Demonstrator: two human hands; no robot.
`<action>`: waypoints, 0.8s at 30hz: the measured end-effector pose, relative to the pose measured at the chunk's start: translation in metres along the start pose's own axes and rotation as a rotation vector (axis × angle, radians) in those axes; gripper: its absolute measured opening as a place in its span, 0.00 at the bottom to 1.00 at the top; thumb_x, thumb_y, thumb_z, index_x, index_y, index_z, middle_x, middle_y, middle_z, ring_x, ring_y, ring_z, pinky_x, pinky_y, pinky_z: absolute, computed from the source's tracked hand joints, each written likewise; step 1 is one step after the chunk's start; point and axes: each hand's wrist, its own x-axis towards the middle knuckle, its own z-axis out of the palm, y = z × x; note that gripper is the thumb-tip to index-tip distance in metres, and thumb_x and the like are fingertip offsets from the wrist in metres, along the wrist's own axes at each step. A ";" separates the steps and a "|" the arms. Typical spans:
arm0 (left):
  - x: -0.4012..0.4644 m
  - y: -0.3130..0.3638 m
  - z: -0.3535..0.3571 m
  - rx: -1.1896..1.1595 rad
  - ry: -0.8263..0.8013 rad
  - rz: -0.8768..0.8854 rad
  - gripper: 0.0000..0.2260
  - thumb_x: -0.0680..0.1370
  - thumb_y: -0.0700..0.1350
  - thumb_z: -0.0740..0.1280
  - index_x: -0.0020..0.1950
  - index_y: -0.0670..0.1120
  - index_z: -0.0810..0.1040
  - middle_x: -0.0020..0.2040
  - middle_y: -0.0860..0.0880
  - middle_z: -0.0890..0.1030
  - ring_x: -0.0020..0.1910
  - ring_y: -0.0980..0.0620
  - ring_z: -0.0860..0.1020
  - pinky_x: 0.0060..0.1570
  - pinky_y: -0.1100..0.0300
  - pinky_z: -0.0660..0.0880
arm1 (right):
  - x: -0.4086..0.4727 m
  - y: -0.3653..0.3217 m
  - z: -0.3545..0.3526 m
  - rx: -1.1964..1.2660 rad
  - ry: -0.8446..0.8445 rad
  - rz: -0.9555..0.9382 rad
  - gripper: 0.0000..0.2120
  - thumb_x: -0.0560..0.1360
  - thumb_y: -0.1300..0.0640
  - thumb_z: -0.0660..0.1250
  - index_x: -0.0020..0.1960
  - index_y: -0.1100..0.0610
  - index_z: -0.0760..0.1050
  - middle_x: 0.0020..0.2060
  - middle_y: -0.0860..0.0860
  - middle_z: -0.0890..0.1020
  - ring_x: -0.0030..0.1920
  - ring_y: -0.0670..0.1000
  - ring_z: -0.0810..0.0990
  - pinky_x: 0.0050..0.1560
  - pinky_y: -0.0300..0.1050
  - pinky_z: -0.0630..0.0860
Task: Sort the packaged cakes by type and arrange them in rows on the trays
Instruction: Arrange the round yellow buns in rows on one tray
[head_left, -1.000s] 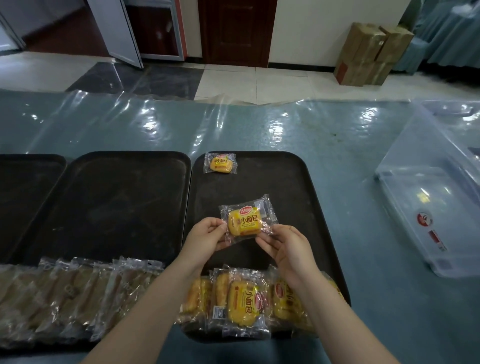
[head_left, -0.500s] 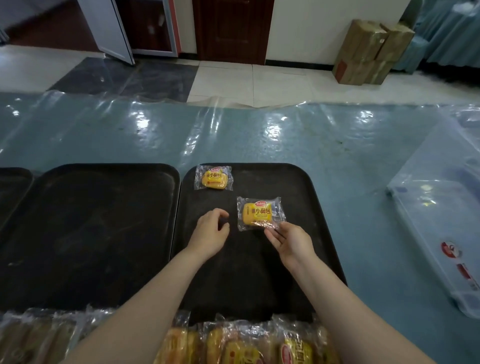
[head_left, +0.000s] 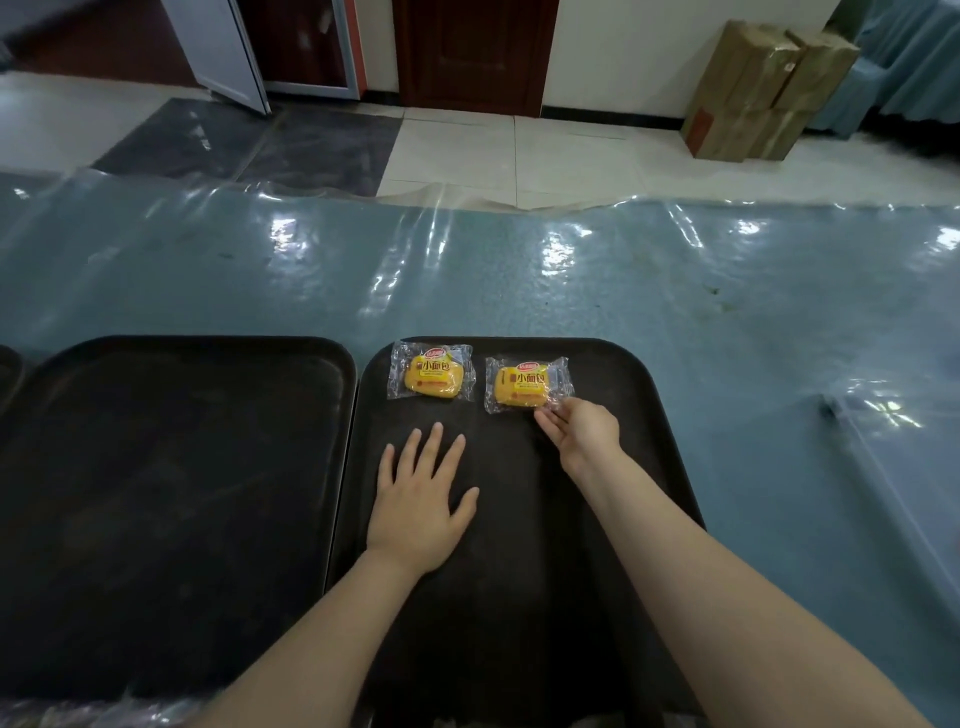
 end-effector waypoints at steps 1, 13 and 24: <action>0.000 0.000 0.001 -0.009 0.012 0.003 0.30 0.79 0.65 0.44 0.81 0.57 0.49 0.81 0.50 0.49 0.80 0.48 0.47 0.77 0.44 0.43 | 0.004 0.001 0.005 0.000 -0.003 -0.002 0.14 0.81 0.69 0.57 0.67 0.67 0.69 0.50 0.61 0.81 0.49 0.57 0.83 0.51 0.48 0.83; 0.002 -0.001 0.002 0.014 -0.006 0.003 0.31 0.79 0.65 0.43 0.81 0.57 0.45 0.82 0.50 0.45 0.80 0.47 0.43 0.77 0.43 0.40 | 0.026 0.008 0.023 -0.099 0.066 -0.089 0.09 0.80 0.66 0.62 0.60 0.63 0.74 0.49 0.58 0.82 0.48 0.54 0.84 0.49 0.45 0.83; 0.006 0.001 -0.020 0.006 -0.234 0.004 0.32 0.81 0.65 0.47 0.81 0.55 0.41 0.81 0.49 0.39 0.79 0.46 0.38 0.77 0.43 0.39 | -0.021 0.000 -0.015 -0.477 0.093 -0.249 0.15 0.82 0.59 0.62 0.67 0.51 0.72 0.58 0.53 0.76 0.52 0.52 0.78 0.39 0.43 0.81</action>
